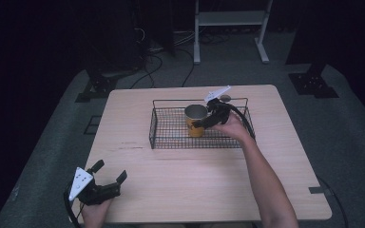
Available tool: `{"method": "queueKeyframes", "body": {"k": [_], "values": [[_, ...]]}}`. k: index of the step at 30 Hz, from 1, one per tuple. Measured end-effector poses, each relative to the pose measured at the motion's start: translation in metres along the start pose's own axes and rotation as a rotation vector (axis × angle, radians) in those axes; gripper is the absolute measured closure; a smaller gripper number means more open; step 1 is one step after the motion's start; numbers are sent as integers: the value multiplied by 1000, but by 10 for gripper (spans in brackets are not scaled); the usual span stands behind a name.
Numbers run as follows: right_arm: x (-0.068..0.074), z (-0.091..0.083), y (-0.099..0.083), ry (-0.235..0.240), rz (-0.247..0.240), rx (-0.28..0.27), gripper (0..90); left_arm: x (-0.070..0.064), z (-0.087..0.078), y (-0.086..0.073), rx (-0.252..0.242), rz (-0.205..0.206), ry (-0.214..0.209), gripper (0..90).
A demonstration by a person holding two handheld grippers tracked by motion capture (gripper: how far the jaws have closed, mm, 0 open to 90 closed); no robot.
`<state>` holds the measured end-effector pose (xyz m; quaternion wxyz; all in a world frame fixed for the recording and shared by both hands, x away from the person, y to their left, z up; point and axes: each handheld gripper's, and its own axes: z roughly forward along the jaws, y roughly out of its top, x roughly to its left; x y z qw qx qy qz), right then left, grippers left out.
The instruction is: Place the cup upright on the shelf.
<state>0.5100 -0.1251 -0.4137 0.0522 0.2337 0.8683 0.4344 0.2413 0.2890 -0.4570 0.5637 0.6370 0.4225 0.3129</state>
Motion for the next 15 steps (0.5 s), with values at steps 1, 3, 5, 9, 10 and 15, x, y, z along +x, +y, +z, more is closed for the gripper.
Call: {"method": "queueKeyframes", "body": {"k": [1, 3, 5, 9, 10, 15], "values": [[1, 0, 0, -2, -5, 6, 136, 0, 0, 0, 0, 0, 0, 1], [2, 0, 0, -3, -10, 9, 136, 0, 0, 0, -1, -1, 0, 1], [3, 0, 1, -5, -15, 18, 135, 0, 0, 0, -1, 0, 1, 1], [5, -1, 0, -8, -23, 33, 133, 0, 0, 0, -1, 0, 0, 1], [5, -1, 0, -14, -28, 40, 133, 0, 0, 0, -1, -1, 0, 1], [7, -1, -2, -23, -46, 51, 134, 0, 0, 0, 0, -1, 0, 1]]}}
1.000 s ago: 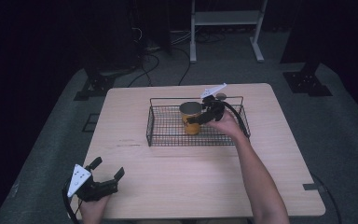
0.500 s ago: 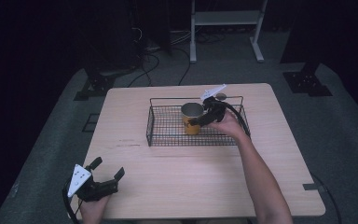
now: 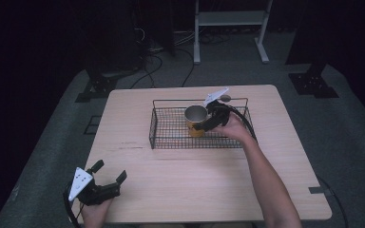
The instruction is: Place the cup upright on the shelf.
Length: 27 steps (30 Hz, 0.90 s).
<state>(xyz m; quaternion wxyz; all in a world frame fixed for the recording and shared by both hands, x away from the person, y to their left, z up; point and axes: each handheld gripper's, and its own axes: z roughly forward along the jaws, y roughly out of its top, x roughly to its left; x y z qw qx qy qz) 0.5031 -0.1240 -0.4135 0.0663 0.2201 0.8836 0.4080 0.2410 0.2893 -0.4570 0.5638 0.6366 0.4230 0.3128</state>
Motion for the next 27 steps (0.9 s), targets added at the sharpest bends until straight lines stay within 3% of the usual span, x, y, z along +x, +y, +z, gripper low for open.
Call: {"method": "queueKeyframes", "body": {"k": [10, 27], "values": [[3, -7, 0, -16, -39, 22, 136, 0, 0, 0, 0, 0, 2, 1], [-6, -33, -11, -39, -10, 22, 137, -2, 4, 0, 7, -3, -1, 1]]}}
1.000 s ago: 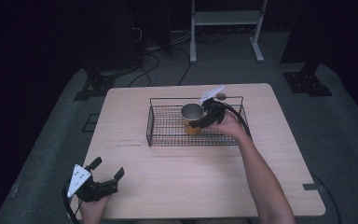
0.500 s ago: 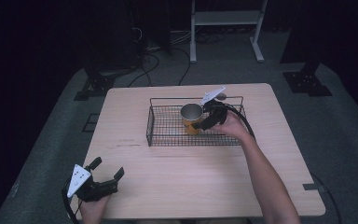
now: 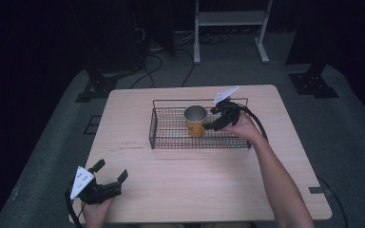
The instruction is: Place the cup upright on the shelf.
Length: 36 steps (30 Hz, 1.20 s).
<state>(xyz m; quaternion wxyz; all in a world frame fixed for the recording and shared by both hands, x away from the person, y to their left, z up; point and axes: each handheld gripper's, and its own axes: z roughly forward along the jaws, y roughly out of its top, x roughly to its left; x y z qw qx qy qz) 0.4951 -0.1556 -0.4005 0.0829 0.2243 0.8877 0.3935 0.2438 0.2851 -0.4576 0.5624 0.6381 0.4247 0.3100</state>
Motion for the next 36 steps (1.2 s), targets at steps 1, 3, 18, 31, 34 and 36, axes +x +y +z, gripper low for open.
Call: {"method": "queueKeyframes", "body": {"k": [1, 3, 18, 31, 34, 36], "values": [[-1, -3, 0, -2, -2, -3, 137, -1, 0, 0, 1, 4, -1, 1], [-1, -8, -2, -5, 5, -10, 138, -1, -1, 0, 0, 5, 2, 1], [-3, -36, -19, -16, 41, -38, 142, -1, -3, 0, -3, 10, -5, 1], [-2, -58, -32, -32, 58, -99, 142, -1, -5, -1, -1, 15, 0, 1], [-2, -61, -33, -27, 62, -100, 143, -2, -4, -1, 1, 14, 0, 1], [-1, -64, -34, -30, 62, -103, 142, -2, -4, -1, 2, 14, -1, 1]]}}
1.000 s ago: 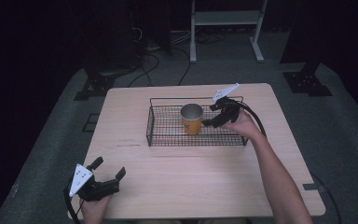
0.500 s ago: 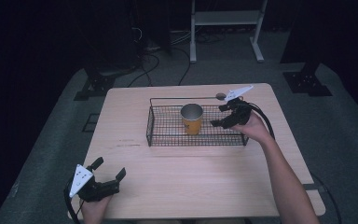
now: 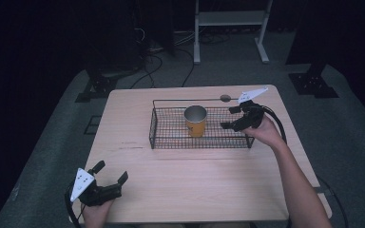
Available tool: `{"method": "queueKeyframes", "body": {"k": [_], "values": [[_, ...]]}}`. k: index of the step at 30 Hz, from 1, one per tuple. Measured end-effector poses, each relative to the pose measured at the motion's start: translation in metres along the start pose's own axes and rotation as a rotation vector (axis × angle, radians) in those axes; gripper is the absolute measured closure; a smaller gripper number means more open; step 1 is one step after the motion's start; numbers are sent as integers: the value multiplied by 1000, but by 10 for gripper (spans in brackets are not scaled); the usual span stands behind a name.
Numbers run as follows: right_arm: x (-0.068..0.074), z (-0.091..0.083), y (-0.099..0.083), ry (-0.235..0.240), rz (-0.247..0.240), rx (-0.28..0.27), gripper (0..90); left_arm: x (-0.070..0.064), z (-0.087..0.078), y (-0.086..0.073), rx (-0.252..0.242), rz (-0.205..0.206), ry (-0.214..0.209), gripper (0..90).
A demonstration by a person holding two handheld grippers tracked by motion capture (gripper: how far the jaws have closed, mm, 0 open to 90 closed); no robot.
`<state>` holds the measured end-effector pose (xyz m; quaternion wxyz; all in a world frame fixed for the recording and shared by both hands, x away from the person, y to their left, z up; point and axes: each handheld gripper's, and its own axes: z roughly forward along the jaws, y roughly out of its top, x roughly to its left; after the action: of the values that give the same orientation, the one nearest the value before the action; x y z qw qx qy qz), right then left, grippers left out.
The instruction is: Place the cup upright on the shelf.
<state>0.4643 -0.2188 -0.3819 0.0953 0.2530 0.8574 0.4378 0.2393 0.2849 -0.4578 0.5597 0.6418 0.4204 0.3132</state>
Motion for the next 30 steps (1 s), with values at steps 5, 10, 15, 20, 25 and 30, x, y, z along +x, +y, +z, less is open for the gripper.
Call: {"method": "queueKeyframes", "body": {"k": [5, 10, 15, 20, 25, 30], "values": [[4, -6, -4, 1, -5, -21, 143, 0, 0, 0, 0, 1, 0, 1], [8, -10, -9, 22, 10, -39, 143, 0, 0, 0, 0, 2, 0, 1], [15, -12, -11, 26, -5, -67, 143, 0, 1, 0, 1, 4, -1, 1], [19, -13, -13, 25, -10, -60, 143, -1, 1, 0, 3, 5, -2, 1], [21, -15, -14, 25, -21, -39, 143, 0, 1, 0, 3, 6, -2, 1], [23, -18, -17, 22, -23, -43, 144, 0, 1, 0, 1, 5, 0, 1]]}}
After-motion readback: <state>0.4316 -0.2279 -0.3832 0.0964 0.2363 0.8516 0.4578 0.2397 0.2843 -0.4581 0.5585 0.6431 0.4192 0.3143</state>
